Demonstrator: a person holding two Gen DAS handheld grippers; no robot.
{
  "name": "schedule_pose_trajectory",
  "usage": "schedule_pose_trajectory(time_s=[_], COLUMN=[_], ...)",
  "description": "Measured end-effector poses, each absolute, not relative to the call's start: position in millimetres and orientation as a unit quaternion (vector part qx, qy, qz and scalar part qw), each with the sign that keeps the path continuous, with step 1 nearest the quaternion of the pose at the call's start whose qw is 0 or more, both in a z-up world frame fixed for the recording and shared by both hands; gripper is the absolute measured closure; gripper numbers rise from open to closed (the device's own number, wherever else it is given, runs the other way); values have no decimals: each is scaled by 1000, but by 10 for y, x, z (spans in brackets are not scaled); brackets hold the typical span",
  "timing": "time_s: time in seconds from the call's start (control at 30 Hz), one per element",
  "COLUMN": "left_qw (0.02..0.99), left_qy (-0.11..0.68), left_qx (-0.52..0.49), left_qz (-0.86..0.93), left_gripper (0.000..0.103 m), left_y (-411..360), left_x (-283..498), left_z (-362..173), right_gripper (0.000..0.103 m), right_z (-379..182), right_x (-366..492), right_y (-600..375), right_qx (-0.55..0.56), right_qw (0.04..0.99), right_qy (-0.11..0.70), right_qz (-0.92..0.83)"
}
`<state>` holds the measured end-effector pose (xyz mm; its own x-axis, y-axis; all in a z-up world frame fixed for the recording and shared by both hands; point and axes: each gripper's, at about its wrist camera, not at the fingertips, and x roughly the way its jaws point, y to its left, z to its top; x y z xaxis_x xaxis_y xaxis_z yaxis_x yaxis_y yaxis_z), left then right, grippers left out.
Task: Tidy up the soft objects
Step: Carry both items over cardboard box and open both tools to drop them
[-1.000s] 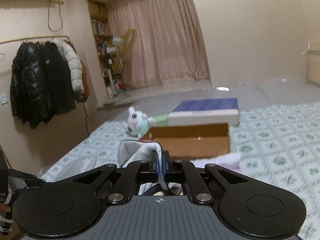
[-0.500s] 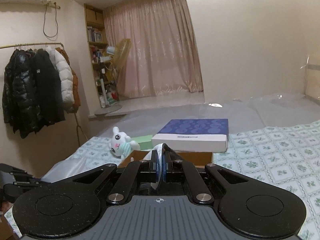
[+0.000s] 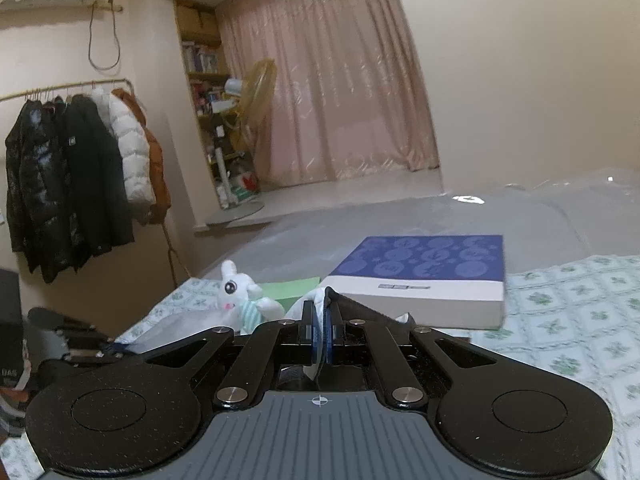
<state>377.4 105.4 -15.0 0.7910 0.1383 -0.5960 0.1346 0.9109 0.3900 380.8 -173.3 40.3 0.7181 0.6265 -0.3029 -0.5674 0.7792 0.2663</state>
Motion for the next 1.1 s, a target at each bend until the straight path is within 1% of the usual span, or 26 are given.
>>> schedule_pose_trajectory(time_s=[0.17,0.2,0.23,0.27,0.3,0.43,0.53,0.7,0.77,0.8,0.93,1.1], left_qw=[917,915,914,914,913,909,906,907,908,909,911,919], left_qy=[336,338,339,340,342,350,350,345,344,345,354,360], left_qx=[216,218,220,222,223,225,232,238,233,228,209,161], left_qz=[-17,-20,-20,-22,-26,-39,-49,-52,-49,-46,-34,-25], left_gripper=[101,100,100,100,100,100,99,86,69,67,62,62], left_y=[1040,1033,1023,1010,988,908,844,757,755,769,863,1055], left_x=[4238,4311,4385,4434,4503,4673,4726,4797,4782,4792,4788,4656], left_z=[-345,-385,-427,-455,-492,-621,-686,-726,-720,-717,-694,-567], right_gripper=[99,92,83,51,36,36,36,36,36,36,36,36], right_z=[114,43,-27,-107,-195,-458,-535,-578,-570,-563,-528,-469], right_x=[4200,4291,4369,4476,4579,4751,4724,4682,4672,4663,4613,4424], right_y=[-1612,-1584,-1547,-1503,-1477,-1540,-1615,-1746,-1790,-1816,-1877,-1997], right_qx=[70,67,58,45,38,45,39,43,42,42,36,44], right_qw=[921,924,927,929,928,920,920,918,918,917,914,911], right_qy=[187,187,197,219,244,297,302,311,312,314,318,319], right_qz=[334,327,315,294,278,251,245,241,243,243,249,257])
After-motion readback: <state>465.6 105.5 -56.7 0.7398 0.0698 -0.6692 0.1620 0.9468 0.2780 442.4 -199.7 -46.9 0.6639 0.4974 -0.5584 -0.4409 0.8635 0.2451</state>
